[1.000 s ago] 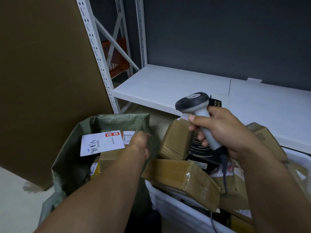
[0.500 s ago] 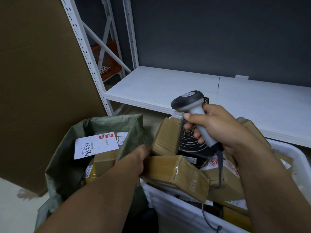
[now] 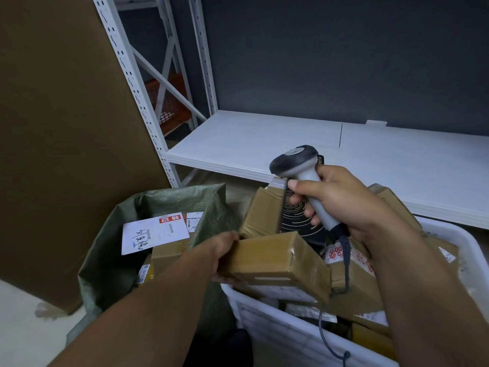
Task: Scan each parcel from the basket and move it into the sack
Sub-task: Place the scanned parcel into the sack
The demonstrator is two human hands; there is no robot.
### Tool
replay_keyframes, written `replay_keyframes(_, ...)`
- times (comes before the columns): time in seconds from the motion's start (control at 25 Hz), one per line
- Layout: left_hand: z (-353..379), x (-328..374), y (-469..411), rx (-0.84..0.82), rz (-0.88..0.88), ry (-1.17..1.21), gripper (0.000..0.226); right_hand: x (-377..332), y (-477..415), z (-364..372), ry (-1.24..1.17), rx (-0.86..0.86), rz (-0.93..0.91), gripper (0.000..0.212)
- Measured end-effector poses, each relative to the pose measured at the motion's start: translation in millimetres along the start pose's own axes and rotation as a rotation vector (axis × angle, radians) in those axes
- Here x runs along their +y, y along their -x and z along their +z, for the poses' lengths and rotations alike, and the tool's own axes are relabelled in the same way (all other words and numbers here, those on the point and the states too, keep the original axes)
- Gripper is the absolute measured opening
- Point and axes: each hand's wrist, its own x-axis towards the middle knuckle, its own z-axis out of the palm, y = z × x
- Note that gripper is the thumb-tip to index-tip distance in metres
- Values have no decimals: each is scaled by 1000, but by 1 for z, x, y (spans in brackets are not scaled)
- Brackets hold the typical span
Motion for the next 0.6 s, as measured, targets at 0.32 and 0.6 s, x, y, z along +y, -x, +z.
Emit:
replay_keyframes(0.32,-19,7,24,-106,102,19,55,-4,10,-5,-7,42,-11,15)
replay_keyframes(0.6,-15,19,33,-195,129,166,56,-5,15,-29,-150,272,-22,14)
